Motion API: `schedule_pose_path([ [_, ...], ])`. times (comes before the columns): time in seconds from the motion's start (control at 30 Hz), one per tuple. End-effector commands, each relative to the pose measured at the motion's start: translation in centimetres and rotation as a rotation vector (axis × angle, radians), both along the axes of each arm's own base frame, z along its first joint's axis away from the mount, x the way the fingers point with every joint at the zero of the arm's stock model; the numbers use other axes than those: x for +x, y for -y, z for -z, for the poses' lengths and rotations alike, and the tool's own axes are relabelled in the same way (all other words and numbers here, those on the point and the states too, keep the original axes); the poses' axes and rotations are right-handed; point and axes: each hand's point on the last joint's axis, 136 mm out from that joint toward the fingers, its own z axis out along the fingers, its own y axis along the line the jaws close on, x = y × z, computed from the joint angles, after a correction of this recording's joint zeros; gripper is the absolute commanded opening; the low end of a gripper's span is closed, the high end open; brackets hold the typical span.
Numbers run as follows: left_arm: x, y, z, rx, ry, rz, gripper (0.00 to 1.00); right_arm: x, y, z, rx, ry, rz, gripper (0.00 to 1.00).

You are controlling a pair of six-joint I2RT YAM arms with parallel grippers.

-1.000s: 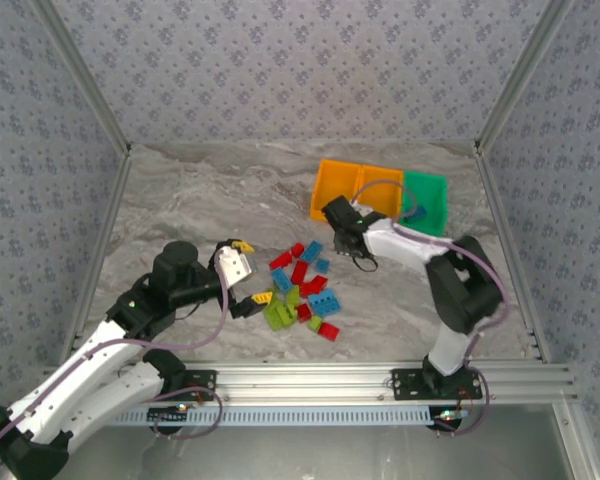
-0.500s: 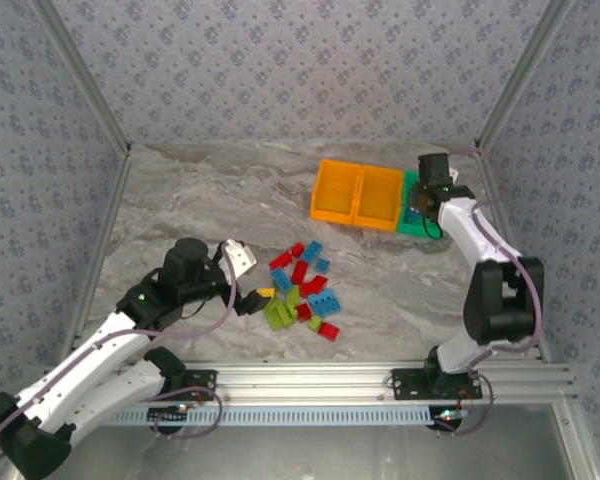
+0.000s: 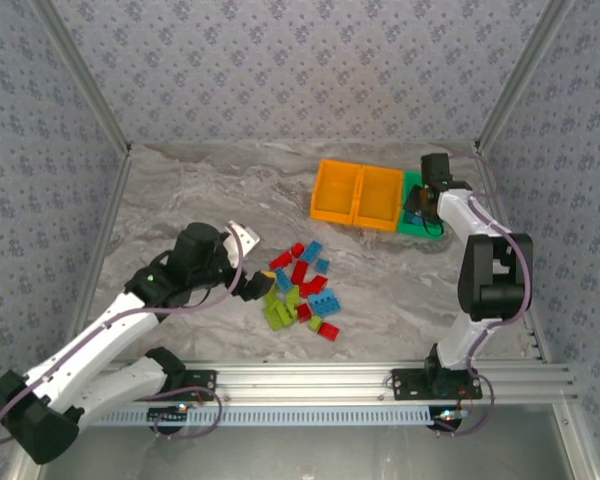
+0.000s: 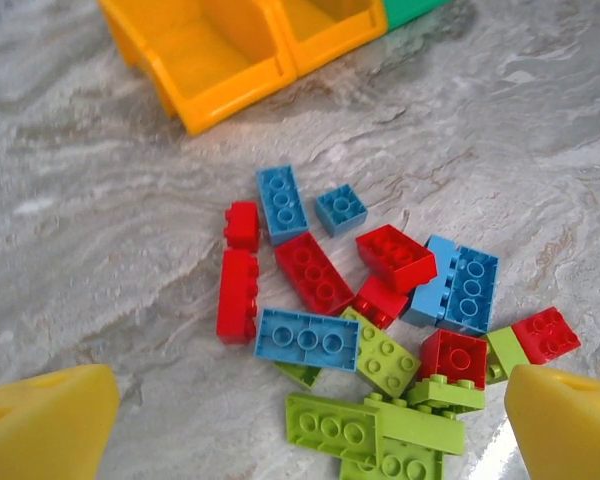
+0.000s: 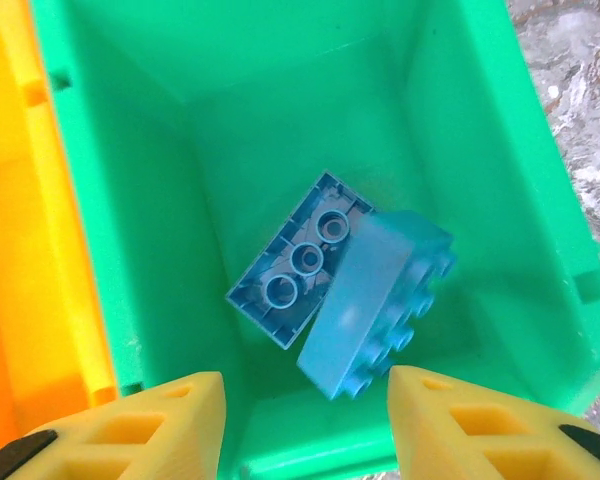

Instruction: Sort the legos into containers by color

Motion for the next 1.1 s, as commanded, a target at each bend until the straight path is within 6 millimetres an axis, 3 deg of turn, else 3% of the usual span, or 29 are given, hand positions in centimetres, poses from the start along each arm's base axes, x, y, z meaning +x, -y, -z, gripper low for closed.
schedule_pose_path([
  [0.0, 1.6, -0.4, -1.2, -0.035, -0.120, -0.171, 0.98, -0.9, -1.0, -5.7, 0.038, 0.104, -0.042, 0.50],
  [0.07, 2.8, -0.2, -0.5, -0.032, -0.213, -0.271, 0.96, -2.5, -3.0, -8.4, 0.071, 0.165, -0.110, 0.52],
  [0.2, 5.5, 1.3, 1.8, 0.008, -0.322, -0.364, 0.92, -7.5, -9.5, -12.3, 0.131, 0.240, -0.360, 0.59],
  [0.3, 7.6, 2.9, 3.8, 0.061, -0.377, -0.370, 0.83, -12.5, -13.9, -11.7, 0.171, 0.194, -0.542, 0.63],
  [0.4, 9.1, 4.5, 6.8, 0.121, -0.432, -0.358, 0.76, -16.4, -16.5, -10.5, 0.183, 0.143, -0.649, 0.64],
  [0.5, 9.9, 6.4, 9.3, 0.149, -0.488, -0.301, 0.73, -18.6, -17.3, -9.7, 0.186, 0.109, -0.681, 0.64],
  [0.67, 11.7, 8.9, 11.9, 0.166, -0.502, -0.237, 0.61, -19.4, -16.8, -9.3, 0.154, 0.093, -0.680, 0.65],
  [0.73, 12.3, 9.1, 12.9, 0.203, -0.498, -0.222, 0.55, -19.4, -16.7, -9.3, 0.145, 0.092, -0.683, 0.65],
  [1.07, 12.9, 9.2, 16.3, 0.305, -0.535, -0.183, 0.50, -19.5, -16.3, -8.7, 0.135, 0.077, -0.662, 0.65],
])
